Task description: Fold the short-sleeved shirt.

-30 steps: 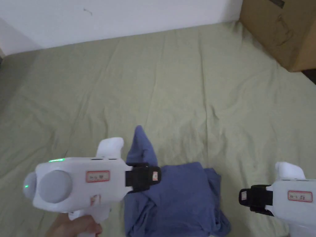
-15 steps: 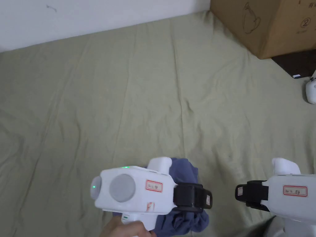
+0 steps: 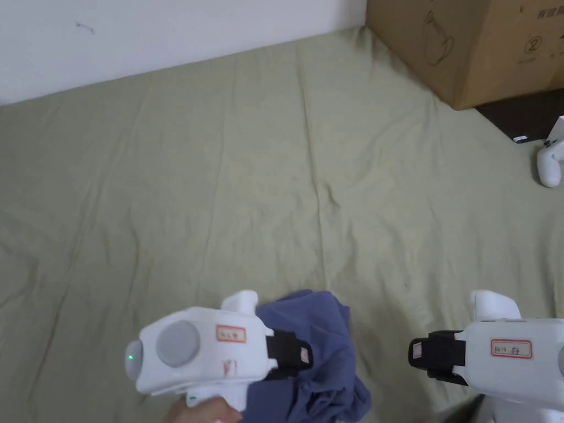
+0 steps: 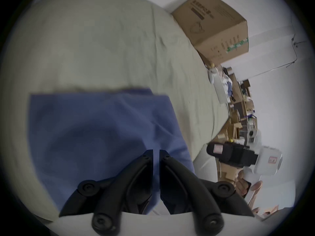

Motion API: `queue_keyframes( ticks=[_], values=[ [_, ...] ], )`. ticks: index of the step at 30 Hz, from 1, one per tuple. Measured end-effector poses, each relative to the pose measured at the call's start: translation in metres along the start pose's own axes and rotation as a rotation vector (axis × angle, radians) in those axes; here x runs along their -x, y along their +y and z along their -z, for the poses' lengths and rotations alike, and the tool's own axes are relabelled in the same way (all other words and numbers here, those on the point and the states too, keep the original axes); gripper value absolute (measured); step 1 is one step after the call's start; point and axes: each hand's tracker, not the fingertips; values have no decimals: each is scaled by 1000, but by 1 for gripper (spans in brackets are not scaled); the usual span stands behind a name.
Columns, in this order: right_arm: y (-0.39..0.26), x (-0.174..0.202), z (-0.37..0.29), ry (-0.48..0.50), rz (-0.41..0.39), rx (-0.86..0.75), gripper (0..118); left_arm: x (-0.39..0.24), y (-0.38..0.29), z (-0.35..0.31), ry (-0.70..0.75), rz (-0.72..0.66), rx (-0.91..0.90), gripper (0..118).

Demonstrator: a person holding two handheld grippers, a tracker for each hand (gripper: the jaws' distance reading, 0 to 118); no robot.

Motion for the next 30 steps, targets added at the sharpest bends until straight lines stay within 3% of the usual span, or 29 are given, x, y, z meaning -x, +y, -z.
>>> queue_keyframes(
  ticks=[2,4,14,18,22,23,24,25,27,30],
  values=[
    [0,-2,-1,-11,5,-2,0,-14,-15,21,-33,64,58,7],
    [1,-4,-3,-22,8,-2,0,-30,-25,44,37,152,80,7],
    [2,16,-2,-27,-45,6,0,-50,-33,12,-64,176,69,7],
    [3,51,14,1,-165,50,0,-21,-41,-49,-213,99,-28,7],
    [0,96,39,0,-316,89,0,33,-47,-108,-207,-8,-159,7],
    [-1,106,46,6,-344,97,0,46,-50,-119,-182,-21,-186,12],
    [-2,117,54,16,-378,107,0,58,-49,-130,-157,-38,-210,25],
    [-3,125,62,19,-404,114,0,69,-51,-137,-123,-67,-224,50],
    [-6,139,81,-49,-451,129,0,91,-55,-147,-82,-112,-236,77],
    [-12,139,115,-183,-492,160,0,118,-54,-142,-131,-182,-254,92]
  ],
)
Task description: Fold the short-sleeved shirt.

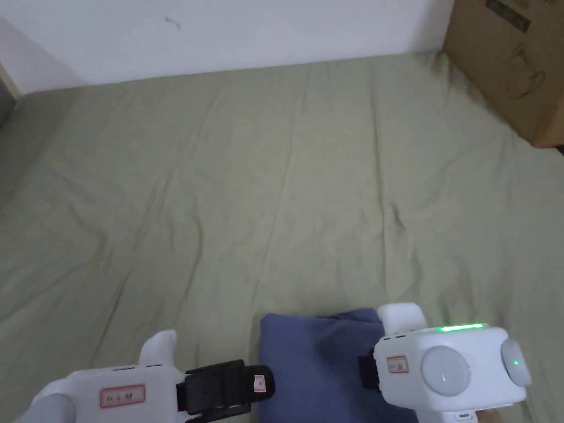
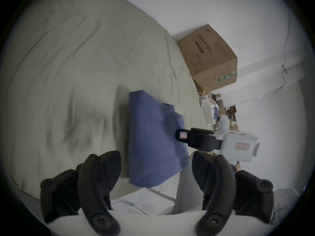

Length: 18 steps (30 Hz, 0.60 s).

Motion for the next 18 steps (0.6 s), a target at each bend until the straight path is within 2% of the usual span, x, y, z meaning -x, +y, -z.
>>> queue_keyframes(
  ticks=[1,3,5,7,9,12,14,15,16,17,18],
  values=[
    [-2,-3,10,1,8,41,0,7,3,3,-11,-36,9,92],
    [-8,-10,14,57,84,18,0,26,11,20,-77,-96,28,92],
    [-7,-18,7,80,95,12,0,41,19,41,-107,-138,58,92],
    [-6,-24,8,104,131,25,0,49,24,64,-64,-178,92,92],
    [-5,-26,9,119,161,30,0,49,30,78,-143,-181,105,92],
    [-6,-23,9,112,150,27,0,38,34,91,-200,-144,99,92],
    [-6,-18,9,95,131,26,0,37,32,108,-230,-143,165,91],
    [-5,-17,9,87,119,27,0,37,31,116,-273,-161,176,87],
    [-5,-15,8,80,111,28,0,37,30,121,-319,-180,196,70],
    [-4,-13,8,72,109,29,0,36,31,125,-327,-161,225,59],
    [-5,-13,6,70,109,27,0,37,28,128,-301,-155,235,59]
  ],
)
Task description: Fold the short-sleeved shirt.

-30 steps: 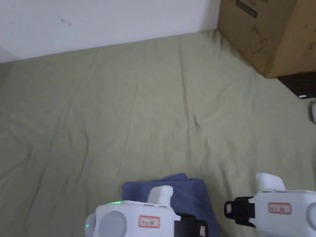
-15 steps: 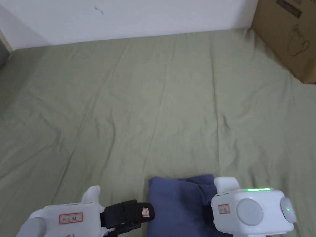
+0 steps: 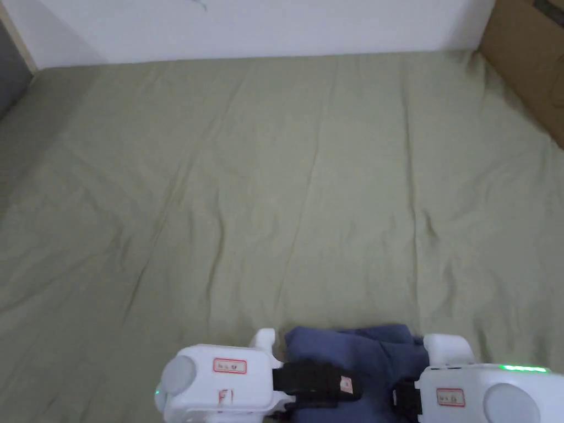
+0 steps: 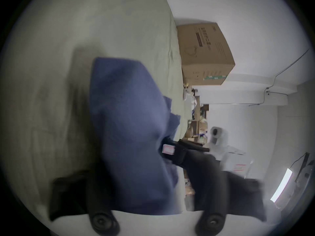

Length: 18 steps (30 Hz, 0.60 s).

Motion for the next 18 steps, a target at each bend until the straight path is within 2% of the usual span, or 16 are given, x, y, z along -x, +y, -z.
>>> queue_keyframes(
  ticks=[1,2,3,4,6,8,10,12,14,18],
  values=[
    [0,1,-2,-4,0,-2,0,4,2,3,152,1,7,18],
    [0,1,-6,-4,6,-16,0,7,2,1,155,-52,2,17],
    [-1,1,-10,24,14,-43,0,11,3,-8,40,-74,-5,17],
    [-1,5,-16,23,6,-75,0,8,2,-16,15,-57,-6,17],
    [-2,12,-38,42,35,-188,0,-4,2,-39,159,33,-21,17],
    [0,22,-57,51,31,-267,0,-9,2,-78,230,94,-32,17],
    [3,33,-67,30,-36,-311,0,-11,9,-129,326,126,-43,17],
    [6,47,-73,-27,-100,-336,0,-7,19,-184,483,144,-83,17],
    [8,54,-75,-35,-131,-329,0,0,29,-244,663,137,-137,17],
    [8,58,-66,21,-82,-293,0,27,48,-339,999,97,-139,17]
  ],
)
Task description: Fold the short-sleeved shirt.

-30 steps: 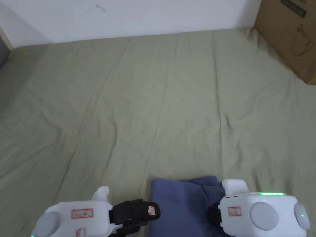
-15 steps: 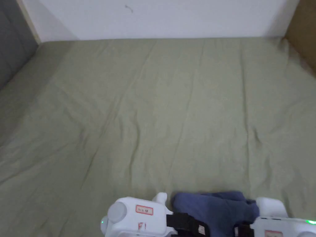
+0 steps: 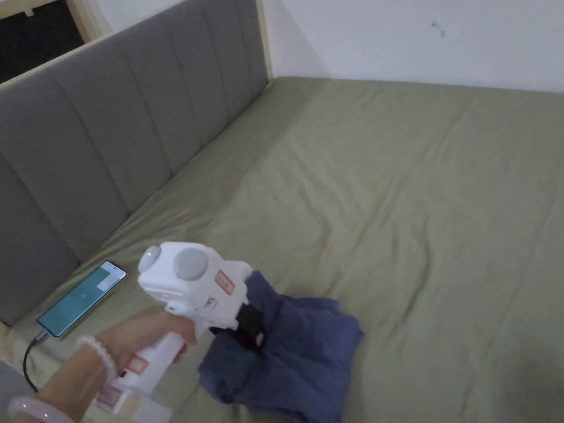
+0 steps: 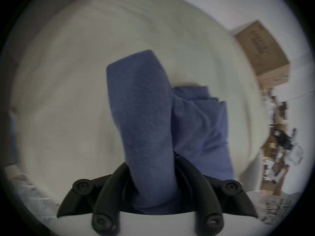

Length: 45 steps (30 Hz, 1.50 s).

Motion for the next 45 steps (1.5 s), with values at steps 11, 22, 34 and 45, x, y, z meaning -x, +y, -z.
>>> queue_keyframes(
  ticks=[11,22,34,45],
  values=[
    [-15,-1,8,-60,-13,83,0,69,-1,-17,489,188,11,77],
    [-1,13,-5,-35,-85,35,0,32,-42,-116,253,-196,-412,62],
    [12,18,-57,5,-94,-178,0,-167,-146,-191,149,-46,-834,0],
    [42,51,-131,-15,-143,-507,9,-276,-181,-245,5,64,-1132,3]
  ],
)
